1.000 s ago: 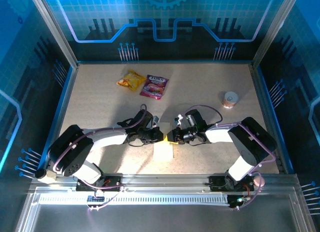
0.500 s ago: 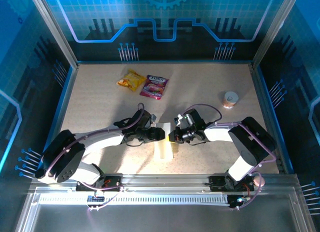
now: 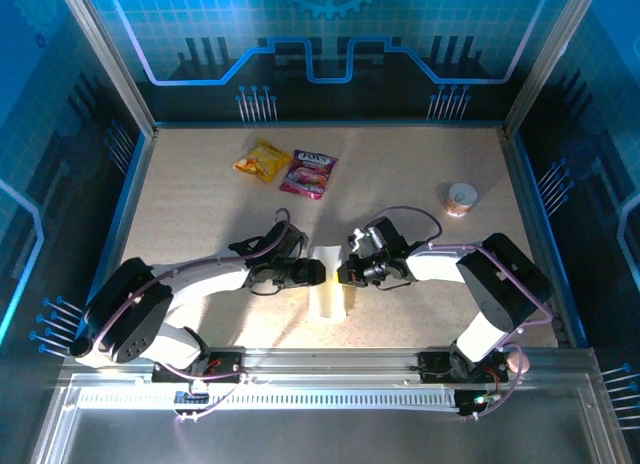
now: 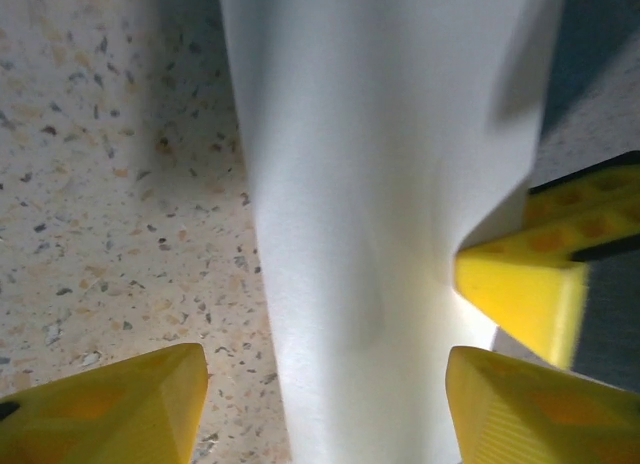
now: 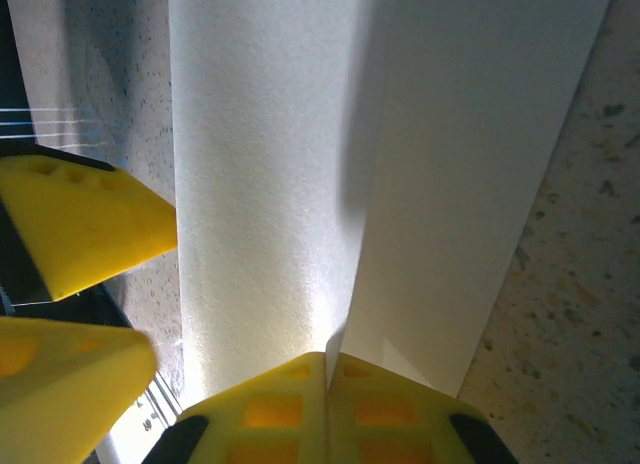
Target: Fold a paper plane with a square sheet of paper (fold left side to right side)
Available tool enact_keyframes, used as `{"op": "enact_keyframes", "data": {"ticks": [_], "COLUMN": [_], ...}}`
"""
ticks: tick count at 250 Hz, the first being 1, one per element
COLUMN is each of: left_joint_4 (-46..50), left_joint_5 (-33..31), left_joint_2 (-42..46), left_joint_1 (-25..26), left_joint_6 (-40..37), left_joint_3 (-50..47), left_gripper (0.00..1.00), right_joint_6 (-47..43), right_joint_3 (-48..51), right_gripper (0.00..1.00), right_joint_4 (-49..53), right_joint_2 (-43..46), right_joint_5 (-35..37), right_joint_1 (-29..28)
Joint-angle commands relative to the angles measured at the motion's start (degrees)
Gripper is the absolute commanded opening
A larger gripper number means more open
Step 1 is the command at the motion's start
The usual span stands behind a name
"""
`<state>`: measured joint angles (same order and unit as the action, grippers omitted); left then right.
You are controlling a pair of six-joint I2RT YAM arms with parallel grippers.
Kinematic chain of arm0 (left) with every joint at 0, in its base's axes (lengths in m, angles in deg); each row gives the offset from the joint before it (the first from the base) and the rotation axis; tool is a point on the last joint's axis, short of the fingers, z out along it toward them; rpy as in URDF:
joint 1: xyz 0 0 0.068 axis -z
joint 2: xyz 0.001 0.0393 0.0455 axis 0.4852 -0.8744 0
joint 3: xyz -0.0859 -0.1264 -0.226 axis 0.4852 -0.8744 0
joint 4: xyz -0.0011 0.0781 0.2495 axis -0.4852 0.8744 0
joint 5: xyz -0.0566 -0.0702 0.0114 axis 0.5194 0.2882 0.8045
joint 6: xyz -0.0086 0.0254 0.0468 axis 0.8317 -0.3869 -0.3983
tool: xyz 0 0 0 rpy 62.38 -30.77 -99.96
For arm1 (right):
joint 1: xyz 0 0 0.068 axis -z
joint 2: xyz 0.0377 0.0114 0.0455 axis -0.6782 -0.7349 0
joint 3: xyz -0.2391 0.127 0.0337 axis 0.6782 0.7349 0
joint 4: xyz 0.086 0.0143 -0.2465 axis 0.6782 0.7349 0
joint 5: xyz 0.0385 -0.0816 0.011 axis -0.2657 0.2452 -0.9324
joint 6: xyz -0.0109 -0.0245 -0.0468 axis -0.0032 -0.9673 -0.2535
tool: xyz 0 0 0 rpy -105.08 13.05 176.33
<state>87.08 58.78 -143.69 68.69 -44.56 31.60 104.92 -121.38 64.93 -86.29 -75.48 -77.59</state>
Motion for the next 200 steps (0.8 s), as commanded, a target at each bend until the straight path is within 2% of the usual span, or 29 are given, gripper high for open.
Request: {"op": "enact_keyframes", "data": {"ticks": [1, 55, 84, 137, 200], "left_joint_4": [-0.54, -1.82, -0.02, 2.76, 2.48], "left_joint_5": [2.11, 1.29, -0.45, -4.32, -4.83], "left_joint_2": [-3.21, -6.85, -8.91, -11.85, -13.23], "left_joint_1": [0.24, 0.58, 1.63, 4.03, 4.98], "left_joint_6": [-1.36, -1.00, -1.09, -0.10, 0.45], "left_joint_3": [2.79, 3.65, 4.48, 5.21, 5.56], "left_gripper": [0.60, 0.47, 0.38, 0.38, 0.38], "right_joint_6": [-1.12, -1.58, -2.08, -4.53, -7.11], "right_joint_3": [-1.10, -1.08, -1.04, -1.51, -0.71], "right_gripper": [0.06, 0.09, 0.22, 0.36, 0.43], "right_joint_4": [2.16, 3.54, 5.04, 12.18, 19.41], "right_joint_2": [-0.72, -0.35, 1.00, 6.55, 13.75], "right_joint_5": [0.89, 1.70, 2.92, 7.74, 12.31], "right_joint_1": [-0.96, -1.04, -1.06, -0.58, 2.39]}}
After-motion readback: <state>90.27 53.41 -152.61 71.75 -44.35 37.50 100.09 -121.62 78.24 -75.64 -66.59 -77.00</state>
